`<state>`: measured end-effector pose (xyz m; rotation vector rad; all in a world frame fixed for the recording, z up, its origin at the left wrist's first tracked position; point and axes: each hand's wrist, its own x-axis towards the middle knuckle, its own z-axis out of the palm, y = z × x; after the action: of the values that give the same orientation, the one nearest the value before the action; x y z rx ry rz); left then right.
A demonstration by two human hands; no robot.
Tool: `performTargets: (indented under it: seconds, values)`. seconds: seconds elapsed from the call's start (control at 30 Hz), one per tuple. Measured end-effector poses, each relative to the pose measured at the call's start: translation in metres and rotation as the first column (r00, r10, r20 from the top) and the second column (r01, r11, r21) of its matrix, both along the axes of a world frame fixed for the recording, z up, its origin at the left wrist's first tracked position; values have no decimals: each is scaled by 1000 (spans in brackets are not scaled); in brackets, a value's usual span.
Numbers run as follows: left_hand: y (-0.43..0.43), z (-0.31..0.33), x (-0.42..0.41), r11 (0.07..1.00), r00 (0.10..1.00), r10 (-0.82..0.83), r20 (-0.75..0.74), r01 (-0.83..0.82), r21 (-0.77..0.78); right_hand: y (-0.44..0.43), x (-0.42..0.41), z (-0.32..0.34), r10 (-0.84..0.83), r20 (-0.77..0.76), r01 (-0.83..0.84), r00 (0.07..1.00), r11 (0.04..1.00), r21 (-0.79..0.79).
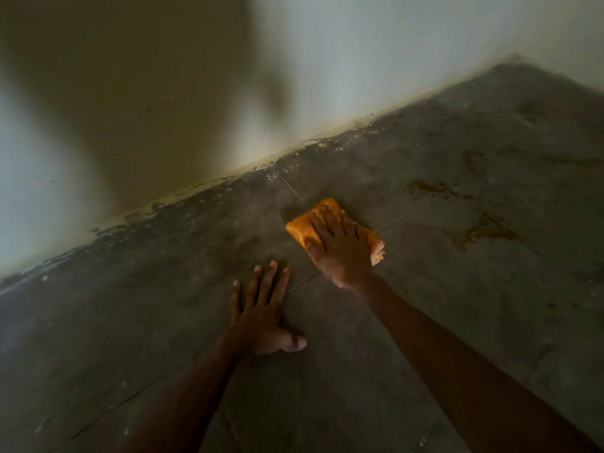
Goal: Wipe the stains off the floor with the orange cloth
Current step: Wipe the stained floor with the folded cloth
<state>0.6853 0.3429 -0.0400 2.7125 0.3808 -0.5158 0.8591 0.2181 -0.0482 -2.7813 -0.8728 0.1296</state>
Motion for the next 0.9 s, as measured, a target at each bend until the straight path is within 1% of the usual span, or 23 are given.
performTargets:
  seconds: [0.07,0.13,0.17,0.23,0.3,0.37,0.43,0.5,0.53,0.57,0.6,0.63,0.67,0.7,0.77,0.83,0.87,0.9]
  values:
    - [-1,1,0,1000,1000,9,-9,-9,-2,-48,-38,-1,140,81,-139,987,990,-17]
    - [-3,2,0,1000,1000,21,-7,-21,-13,-100,-53,-3,183,130,-177,975,983,-57]
    - [-3,3,1,999,1000,28,-7,-28,-24,-121,-46,-4,158,136,-148,978,986,-79]
    - [-3,3,1,998,999,45,-3,-45,-44,-144,-24,-1,29,111,-17,993,994,-109]
    - [-2,2,2,996,998,67,-14,-68,-62,-143,-3,-1,-81,84,90,993,989,-114]
    - [-1,-1,3,993,996,94,-2,-94,-71,-137,6,-6,-143,81,152,986,982,-114]
    - [-8,1,5,980,983,180,31,-177,-91,-128,2,-10,-180,104,191,978,975,-111]
    - [-30,11,22,957,959,273,74,-263,-120,-133,-11,-9,-247,94,255,964,964,-79]
    - [-44,16,34,963,960,258,111,-246,-111,-144,-26,-5,-243,74,249,967,966,-77]
    - [-56,21,46,979,968,193,160,-179,-98,-157,-45,-3,-185,70,190,980,979,-74]
    - [-69,26,61,993,981,86,174,-70,-95,-178,-64,-3,-99,69,106,993,990,-94]
    - [-84,32,80,993,988,-29,153,46,-110,-205,-78,-1,-29,56,35,998,992,-118]
    - [-96,33,94,983,985,-126,119,140,-118,-232,-84,3,-8,39,13,999,992,-128]
    - [-111,33,108,970,976,-211,56,216,-112,-256,-76,7,-47,25,50,999,990,-131]
    - [-133,30,122,954,953,-292,-76,285,-93,-272,-34,7,-243,14,242,970,957,-160]
    - [-147,22,125,958,951,-279,-133,267,-100,-251,22,6,-483,-2,479,876,868,-130]
    - [-151,17,126,963,955,-261,-138,249,-100,-233,45,5,-559,-29,553,829,826,-113]
    - [-152,16,125,967,958,-249,-146,237,-90,-213,58,5,-595,-37,589,803,801,-103]
